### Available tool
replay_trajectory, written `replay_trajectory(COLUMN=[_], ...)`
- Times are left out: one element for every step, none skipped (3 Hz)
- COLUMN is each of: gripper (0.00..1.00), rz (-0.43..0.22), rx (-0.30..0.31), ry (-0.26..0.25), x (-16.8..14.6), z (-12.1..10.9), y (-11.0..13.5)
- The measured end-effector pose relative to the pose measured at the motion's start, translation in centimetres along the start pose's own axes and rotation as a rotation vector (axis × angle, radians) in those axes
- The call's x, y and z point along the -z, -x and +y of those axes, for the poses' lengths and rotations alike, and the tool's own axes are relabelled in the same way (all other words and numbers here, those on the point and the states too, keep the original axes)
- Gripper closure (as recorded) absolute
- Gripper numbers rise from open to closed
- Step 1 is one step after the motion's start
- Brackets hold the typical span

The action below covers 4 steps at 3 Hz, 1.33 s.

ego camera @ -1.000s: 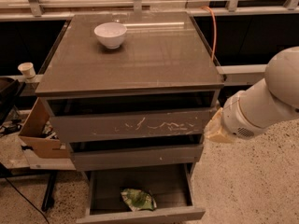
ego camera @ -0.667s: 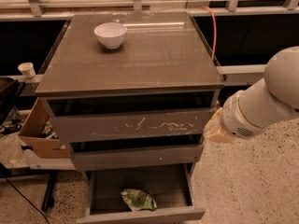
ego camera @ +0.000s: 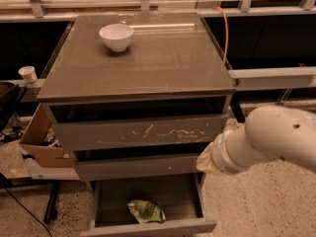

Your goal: Pick green jalapeno chip bag from bottom drawer and place on counter

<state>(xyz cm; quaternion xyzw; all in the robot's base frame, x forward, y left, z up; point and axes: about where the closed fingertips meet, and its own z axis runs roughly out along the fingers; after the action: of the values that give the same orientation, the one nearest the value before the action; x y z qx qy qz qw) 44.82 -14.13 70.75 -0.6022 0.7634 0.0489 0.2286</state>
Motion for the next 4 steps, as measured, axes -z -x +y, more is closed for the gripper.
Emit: replay_trajectory(gripper=[1.0, 1.0, 1.0, 1.0], rz=[-0.037, -0.053, -0.053, -0.045], rx=[0.01, 0.006, 0.006, 0.018], ry=[0.01, -0.023, -0.023, -0.039], x=[-6.6, -6.7, -6.7, -11.1], z=[1.3, 0.4, 0.4, 0.1], y=[-0.7, -0.4, -0.4, -1.4])
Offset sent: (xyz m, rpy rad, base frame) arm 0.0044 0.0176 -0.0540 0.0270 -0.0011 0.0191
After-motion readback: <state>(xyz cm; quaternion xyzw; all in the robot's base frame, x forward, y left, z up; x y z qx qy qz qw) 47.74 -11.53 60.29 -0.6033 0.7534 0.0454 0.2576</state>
